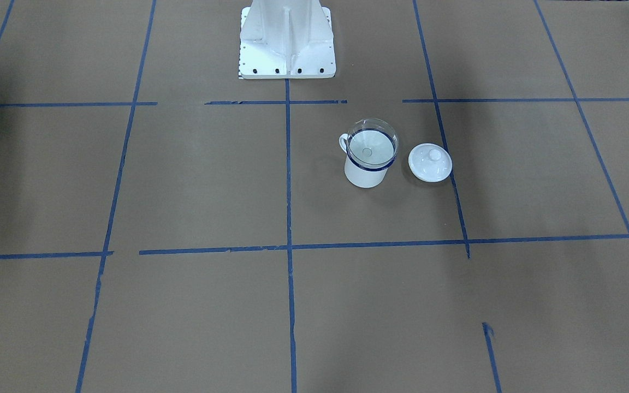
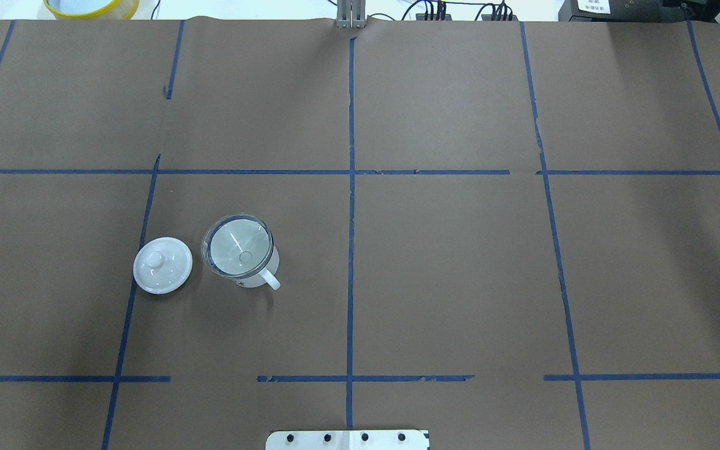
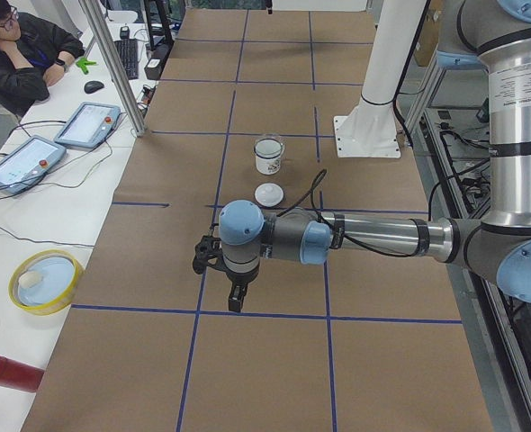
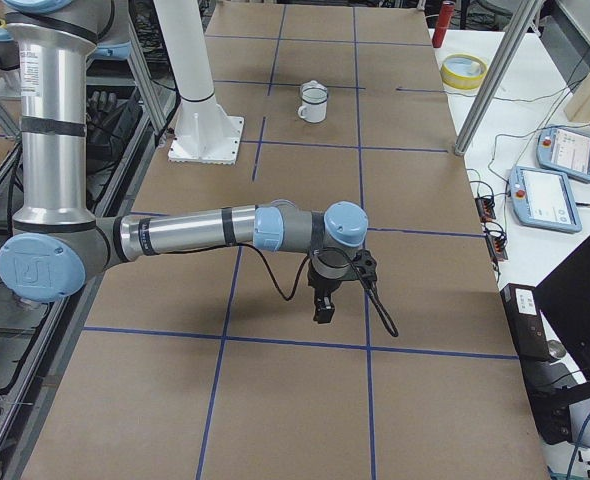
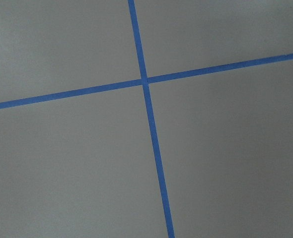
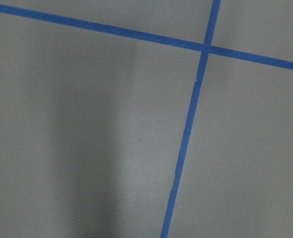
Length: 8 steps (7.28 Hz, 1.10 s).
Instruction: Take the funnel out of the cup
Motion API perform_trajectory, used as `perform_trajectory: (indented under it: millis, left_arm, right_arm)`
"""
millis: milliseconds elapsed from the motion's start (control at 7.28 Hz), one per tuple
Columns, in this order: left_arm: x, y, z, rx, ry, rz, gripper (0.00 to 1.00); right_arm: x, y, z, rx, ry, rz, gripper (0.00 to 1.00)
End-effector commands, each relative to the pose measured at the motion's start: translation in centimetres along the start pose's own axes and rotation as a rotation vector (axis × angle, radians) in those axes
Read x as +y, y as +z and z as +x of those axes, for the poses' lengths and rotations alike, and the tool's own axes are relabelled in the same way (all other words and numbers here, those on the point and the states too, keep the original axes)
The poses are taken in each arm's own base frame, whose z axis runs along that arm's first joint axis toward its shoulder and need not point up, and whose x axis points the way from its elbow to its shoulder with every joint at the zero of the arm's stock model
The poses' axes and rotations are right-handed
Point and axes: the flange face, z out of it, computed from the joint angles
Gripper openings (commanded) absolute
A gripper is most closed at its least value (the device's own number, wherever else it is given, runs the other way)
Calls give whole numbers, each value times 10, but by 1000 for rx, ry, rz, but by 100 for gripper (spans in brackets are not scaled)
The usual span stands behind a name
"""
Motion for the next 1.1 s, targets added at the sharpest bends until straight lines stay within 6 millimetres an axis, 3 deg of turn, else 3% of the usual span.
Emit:
perform_trajectory:
  millis: [0,275,550,687,962]
  left_arm:
    - [1,1,-1,0,-3,-3,100]
    - [-1,0,0,-9,2,-1,100]
    - [-23,-23,22,-12,47,54,100]
    - [-38,-28,23,-15,58,67,100]
    - [-27,-41,19,-5,58,107,100]
  right_arm:
    - [0,0,0,0,1,0,100]
    - [0,0,0,0,1,0,100]
    - [0,0,0,0,1,0,100]
    - [0,0,0,0,-1,0,100]
    - [0,0,0,0,-1,0,100]
